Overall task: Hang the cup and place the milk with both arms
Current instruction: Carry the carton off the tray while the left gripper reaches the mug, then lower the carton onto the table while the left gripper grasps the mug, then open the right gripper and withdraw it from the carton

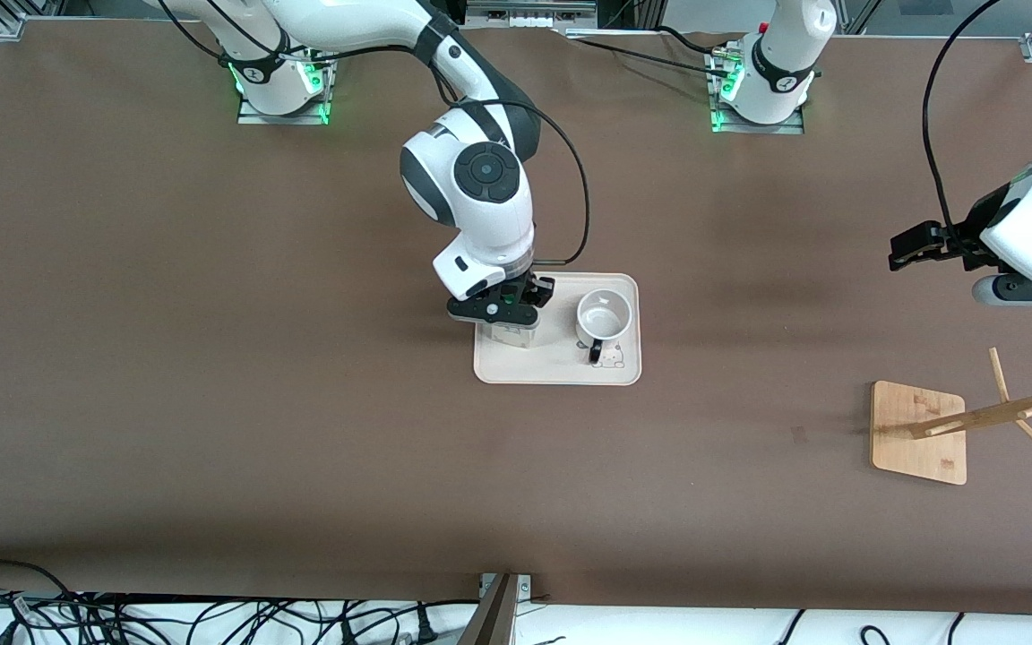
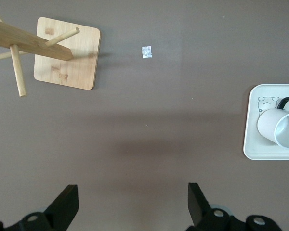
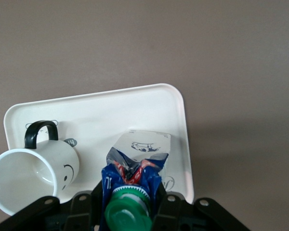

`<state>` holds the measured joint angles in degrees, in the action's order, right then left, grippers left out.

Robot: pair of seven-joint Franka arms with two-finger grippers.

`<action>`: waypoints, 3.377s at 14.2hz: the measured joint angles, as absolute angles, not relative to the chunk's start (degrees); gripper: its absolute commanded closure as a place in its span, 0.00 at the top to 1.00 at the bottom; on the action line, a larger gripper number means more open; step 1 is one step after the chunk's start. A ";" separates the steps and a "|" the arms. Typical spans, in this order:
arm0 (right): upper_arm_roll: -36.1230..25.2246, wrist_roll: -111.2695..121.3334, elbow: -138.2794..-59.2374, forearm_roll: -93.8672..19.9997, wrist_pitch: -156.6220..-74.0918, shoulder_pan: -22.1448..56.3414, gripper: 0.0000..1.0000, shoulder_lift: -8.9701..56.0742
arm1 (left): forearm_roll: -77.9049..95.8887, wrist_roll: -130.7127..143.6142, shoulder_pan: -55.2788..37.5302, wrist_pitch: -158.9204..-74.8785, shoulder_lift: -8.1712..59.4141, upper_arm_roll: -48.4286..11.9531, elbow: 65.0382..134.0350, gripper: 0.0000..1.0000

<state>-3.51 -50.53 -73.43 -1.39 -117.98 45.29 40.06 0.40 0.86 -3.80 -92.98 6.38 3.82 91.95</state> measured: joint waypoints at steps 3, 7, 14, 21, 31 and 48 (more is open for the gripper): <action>-4.06 -46.58 -72.79 -1.85 -111.98 42.87 0.21 37.11 | 0.40 0.86 -3.82 -92.31 6.53 3.79 91.95 1.00; -5.23 -30.24 -72.60 -6.13 -101.93 35.04 0.21 30.65 | 0.41 0.70 -3.91 -90.40 6.53 3.58 91.95 1.00; -8.35 -3.14 -76.41 -8.18 -94.49 19.28 0.25 29.16 | 0.46 5.73 -5.68 -87.50 8.75 -8.29 91.97 1.00; -8.86 3.49 -92.12 -9.80 -105.38 14.93 0.32 27.54 | 0.45 10.77 -13.68 -96.42 23.05 -13.54 86.68 1.00; -8.86 3.57 -101.33 -9.81 -114.38 15.08 1.00 24.68 | 0.41 13.93 -20.52 -113.91 39.26 -13.51 82.21 1.00; -10.68 2.82 -81.14 -4.62 -96.19 15.12 1.00 15.55 | 0.33 19.74 -24.56 -116.44 42.76 -12.87 83.91 1.00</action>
<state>-10.68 2.82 -81.14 -4.62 -96.19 15.12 15.55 0.33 19.74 -24.56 -116.44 42.76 -12.87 83.91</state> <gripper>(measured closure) 0.000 0.000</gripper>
